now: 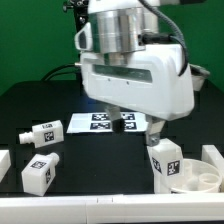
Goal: Assemble stool
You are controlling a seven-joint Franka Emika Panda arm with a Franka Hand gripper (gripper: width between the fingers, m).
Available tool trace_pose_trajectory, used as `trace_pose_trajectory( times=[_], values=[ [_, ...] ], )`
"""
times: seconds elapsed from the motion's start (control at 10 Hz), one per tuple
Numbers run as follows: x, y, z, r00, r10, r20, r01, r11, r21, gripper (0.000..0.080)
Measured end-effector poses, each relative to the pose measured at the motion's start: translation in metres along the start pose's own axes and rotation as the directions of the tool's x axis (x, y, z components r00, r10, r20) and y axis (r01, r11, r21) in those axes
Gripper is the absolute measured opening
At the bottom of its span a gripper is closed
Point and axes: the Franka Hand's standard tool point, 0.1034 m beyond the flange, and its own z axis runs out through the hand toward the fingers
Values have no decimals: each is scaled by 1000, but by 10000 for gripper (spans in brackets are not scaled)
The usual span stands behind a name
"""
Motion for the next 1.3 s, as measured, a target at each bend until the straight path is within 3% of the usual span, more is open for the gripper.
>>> trace_pose_trajectory(
  times=[0.2,0.6,0.8,1.0,1.1,1.3],
  values=[
    [26,21,-3,970,-244,17,244,970,-7,649],
    [30,25,2,881,-473,12,473,881,-8,649],
    [52,55,11,744,-666,46,668,744,-15,649],
    [75,81,9,662,-748,57,749,662,-11,649],
    [80,92,16,616,-785,65,787,617,-7,649],
    [76,99,40,663,-743,95,747,665,-12,649]
  ],
)
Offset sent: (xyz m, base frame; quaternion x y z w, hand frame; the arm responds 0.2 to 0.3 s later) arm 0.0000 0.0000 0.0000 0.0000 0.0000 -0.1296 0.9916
